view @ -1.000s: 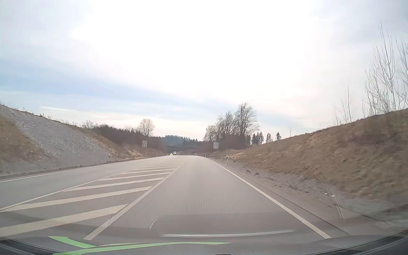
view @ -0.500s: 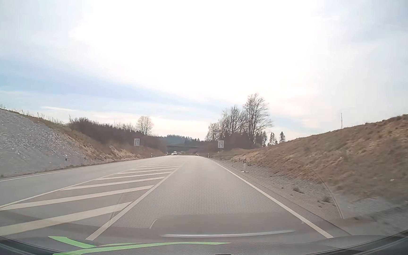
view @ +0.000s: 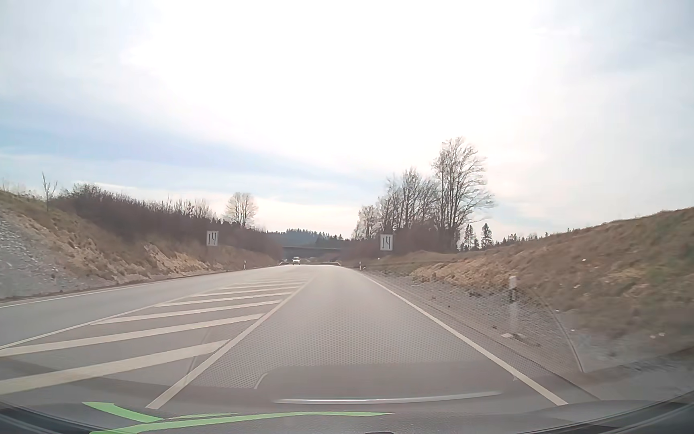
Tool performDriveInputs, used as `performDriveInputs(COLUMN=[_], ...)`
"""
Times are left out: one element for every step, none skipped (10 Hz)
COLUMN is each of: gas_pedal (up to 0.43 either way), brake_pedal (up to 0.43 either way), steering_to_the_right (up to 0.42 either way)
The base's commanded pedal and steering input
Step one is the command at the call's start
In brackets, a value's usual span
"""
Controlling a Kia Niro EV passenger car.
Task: Follow the waypoints while adhering to traffic rules and regulations
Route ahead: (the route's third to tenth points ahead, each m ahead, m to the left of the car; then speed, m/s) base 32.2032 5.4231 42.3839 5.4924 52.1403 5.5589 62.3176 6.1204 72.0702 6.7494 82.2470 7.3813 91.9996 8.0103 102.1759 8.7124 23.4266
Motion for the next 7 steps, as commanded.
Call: performDriveInputs(gas_pedal=[0.11, 0.11, 0.11, 0.11, 0.11, 0.11, 0.11], brake_pedal=[0.0, 0.0, 0.0, 0.0, 0.0, 0.0, 0.0], steering_to_the_right=[-0.002, -0.002, -0.001, -0.001, -0.002, -0.002, -0.001])
